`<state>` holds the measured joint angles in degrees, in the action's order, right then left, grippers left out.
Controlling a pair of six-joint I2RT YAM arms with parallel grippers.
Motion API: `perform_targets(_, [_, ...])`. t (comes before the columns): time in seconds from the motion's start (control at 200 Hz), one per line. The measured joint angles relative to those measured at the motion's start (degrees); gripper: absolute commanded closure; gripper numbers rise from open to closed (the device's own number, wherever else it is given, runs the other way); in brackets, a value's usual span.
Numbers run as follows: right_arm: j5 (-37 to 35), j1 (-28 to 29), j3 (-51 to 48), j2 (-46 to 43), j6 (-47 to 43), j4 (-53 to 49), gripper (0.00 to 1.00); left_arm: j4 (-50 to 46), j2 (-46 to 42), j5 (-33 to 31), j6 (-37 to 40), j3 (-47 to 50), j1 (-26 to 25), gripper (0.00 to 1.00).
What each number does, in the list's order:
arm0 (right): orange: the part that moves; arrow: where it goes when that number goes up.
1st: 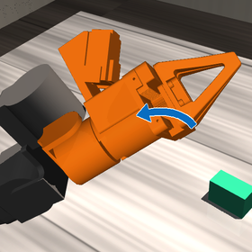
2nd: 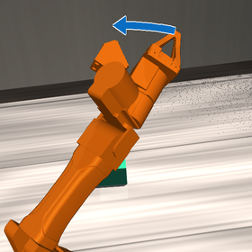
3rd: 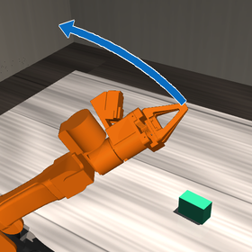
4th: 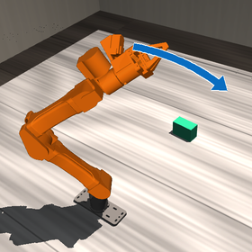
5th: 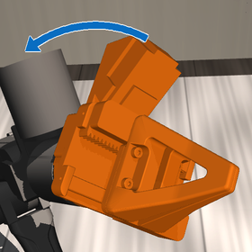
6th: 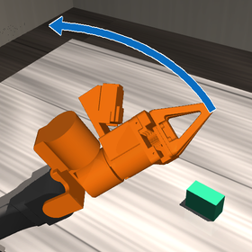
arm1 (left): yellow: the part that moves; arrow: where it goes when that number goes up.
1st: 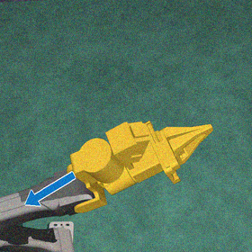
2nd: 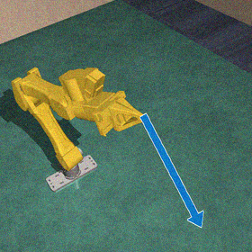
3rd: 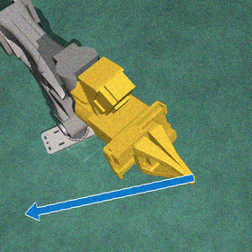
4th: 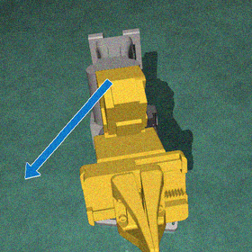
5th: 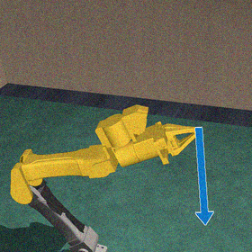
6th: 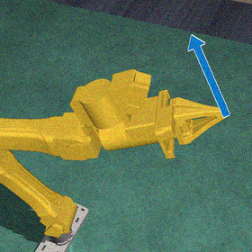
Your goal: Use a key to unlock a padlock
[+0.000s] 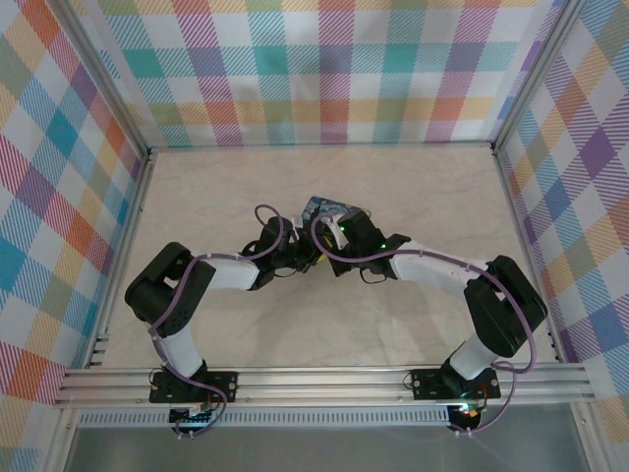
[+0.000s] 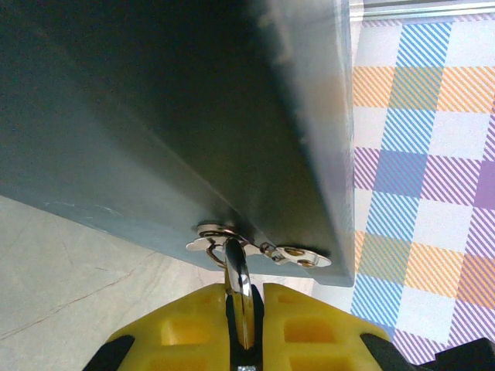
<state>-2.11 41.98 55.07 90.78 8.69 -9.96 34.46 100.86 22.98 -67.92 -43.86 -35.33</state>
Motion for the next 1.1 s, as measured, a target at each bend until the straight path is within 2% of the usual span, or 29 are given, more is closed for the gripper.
perform_targets(0.22, [1.66,0.13,-1.22,0.92,-0.04,1.66,1.00,0.15,0.00,-0.50,-0.02,1.68,0.00,0.81])
perform_targets(0.39, [2.14,0.15,-3.10,1.62,-0.20,3.06,1.00,0.07,0.00,-0.50,0.13,2.86,0.00,0.59])
perform_targets(0.5, [2.27,0.15,-3.82,2.64,-0.20,3.08,1.00,0.07,-0.35,-1.22,0.04,3.39,0.02,0.52])
perform_targets(0.87, [2.78,0.15,-5.97,3.52,-0.61,4.13,1.00,-2.93,-7.67,-3.19,1.14,7.78,1.55,0.49])
perform_targets(1.1, [2.78,0.15,-6.14,3.21,-1.11,4.13,1.00,-8.50,-13.73,-5.03,4.24,8.07,3.82,0.42])
